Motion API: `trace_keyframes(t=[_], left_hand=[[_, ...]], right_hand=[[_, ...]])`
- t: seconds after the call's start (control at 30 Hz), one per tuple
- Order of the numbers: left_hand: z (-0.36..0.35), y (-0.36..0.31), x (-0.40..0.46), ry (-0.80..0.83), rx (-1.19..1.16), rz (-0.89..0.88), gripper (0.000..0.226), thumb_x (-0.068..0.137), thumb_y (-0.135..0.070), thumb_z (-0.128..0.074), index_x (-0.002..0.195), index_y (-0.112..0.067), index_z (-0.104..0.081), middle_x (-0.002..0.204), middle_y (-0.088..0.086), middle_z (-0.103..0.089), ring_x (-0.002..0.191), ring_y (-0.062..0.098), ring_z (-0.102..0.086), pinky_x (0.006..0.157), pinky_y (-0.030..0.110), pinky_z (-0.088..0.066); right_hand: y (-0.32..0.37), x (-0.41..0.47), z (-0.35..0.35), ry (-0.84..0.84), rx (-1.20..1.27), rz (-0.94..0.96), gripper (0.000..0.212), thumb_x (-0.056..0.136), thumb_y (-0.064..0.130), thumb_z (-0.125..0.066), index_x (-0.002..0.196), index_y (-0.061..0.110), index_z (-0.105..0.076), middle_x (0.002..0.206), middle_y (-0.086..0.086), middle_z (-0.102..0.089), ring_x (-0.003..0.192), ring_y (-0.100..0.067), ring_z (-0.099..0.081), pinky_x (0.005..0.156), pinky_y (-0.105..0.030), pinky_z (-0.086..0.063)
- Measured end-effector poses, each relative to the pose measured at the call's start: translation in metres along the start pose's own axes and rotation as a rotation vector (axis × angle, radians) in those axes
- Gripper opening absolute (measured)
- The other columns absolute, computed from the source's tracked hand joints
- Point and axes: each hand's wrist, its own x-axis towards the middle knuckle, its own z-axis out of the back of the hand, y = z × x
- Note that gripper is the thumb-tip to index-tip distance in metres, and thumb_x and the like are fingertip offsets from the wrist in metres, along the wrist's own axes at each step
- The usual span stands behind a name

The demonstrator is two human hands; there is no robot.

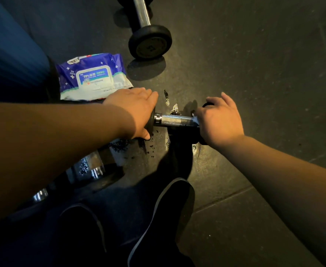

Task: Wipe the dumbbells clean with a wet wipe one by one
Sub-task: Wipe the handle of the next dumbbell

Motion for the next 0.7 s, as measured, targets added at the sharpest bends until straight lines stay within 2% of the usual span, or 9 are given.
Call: trace_keyframes(t=[0.07, 0.2, 0.3, 0.37, 0.53, 0.63, 0.7], left_hand=[[-0.007, -0.007, -0.007, -0.019, 0.023, 0.012, 0.114, 0.080, -0.063, -0.066, 0.156, -0.013, 0.002, 0.164, 0.010, -0.009, 0.150, 0.026, -0.014, 0.120, 0.040, -0.019], [-0.008, -0.011, -0.012, -0.022, -0.015, 0.017, 0.112, 0.081, -0.059, -0.068, 0.156, -0.014, 0.001, 0.164, 0.009, -0.009, 0.149, 0.027, -0.018, 0.119, 0.042, -0.021], [0.003, -0.001, -0.002, 0.021, -0.088, -0.005, 0.114, 0.075, -0.061, -0.073, 0.156, -0.016, -0.007, 0.162, 0.006, -0.020, 0.145, 0.026, -0.027, 0.116, 0.045, -0.031], [0.014, 0.008, 0.008, 0.083, -0.151, -0.015, 0.116, 0.073, -0.059, -0.076, 0.156, -0.015, -0.009, 0.161, 0.006, -0.022, 0.145, 0.027, -0.029, 0.115, 0.043, -0.032], [0.037, 0.024, 0.032, 0.172, -0.245, 0.004, 0.110, 0.067, -0.055, -0.082, 0.153, -0.015, -0.025, 0.152, 0.010, -0.041, 0.136, 0.030, -0.043, 0.112, 0.042, -0.037], [0.043, 0.034, 0.030, 0.074, -0.284, 0.020, 0.105, 0.068, -0.055, -0.081, 0.153, -0.022, -0.029, 0.151, 0.004, -0.044, 0.133, 0.027, -0.046, 0.107, 0.038, -0.040], [0.044, 0.040, 0.024, -0.075, -0.317, 0.016, 0.084, 0.073, -0.054, -0.078, 0.144, -0.025, -0.042, 0.143, 0.002, -0.053, 0.126, 0.026, -0.052, 0.098, 0.036, -0.043]], right_hand=[[-0.001, 0.010, 0.002, 0.067, 0.016, -0.010, 0.024, 0.085, 0.028, -0.059, 0.106, 0.026, -0.071, 0.104, -0.005, -0.071, 0.128, -0.027, -0.052, 0.119, -0.043, -0.017], [-0.004, 0.019, 0.006, 0.105, 0.052, 0.002, 0.015, 0.090, 0.027, -0.055, 0.102, 0.028, -0.064, 0.099, -0.004, -0.067, 0.114, -0.030, -0.058, 0.114, -0.042, -0.025], [-0.010, 0.012, 0.006, 0.062, 0.100, 0.011, 0.019, 0.089, 0.030, -0.057, 0.107, 0.028, -0.063, 0.111, -0.005, -0.069, 0.130, -0.027, -0.051, 0.117, -0.043, -0.021], [-0.013, 0.006, 0.005, 0.023, 0.119, 0.032, 0.023, 0.088, 0.030, -0.058, 0.110, 0.029, -0.064, 0.113, -0.004, -0.071, 0.138, -0.026, -0.043, 0.118, -0.045, -0.018], [-0.015, 0.003, -0.002, -0.142, 0.105, 0.050, 0.024, 0.083, 0.028, -0.054, 0.097, 0.020, -0.072, 0.098, -0.004, -0.075, 0.133, -0.032, -0.049, 0.116, -0.048, -0.025], [-0.016, 0.007, -0.008, -0.223, 0.102, 0.033, 0.018, 0.083, 0.022, -0.063, 0.097, 0.017, -0.075, 0.096, -0.004, -0.074, 0.131, -0.034, -0.050, 0.112, -0.047, -0.030], [-0.017, 0.011, -0.009, -0.285, 0.099, 0.023, 0.017, 0.082, 0.020, -0.064, 0.094, 0.016, -0.075, 0.094, -0.003, -0.072, 0.129, -0.034, -0.051, 0.106, -0.044, -0.035]])
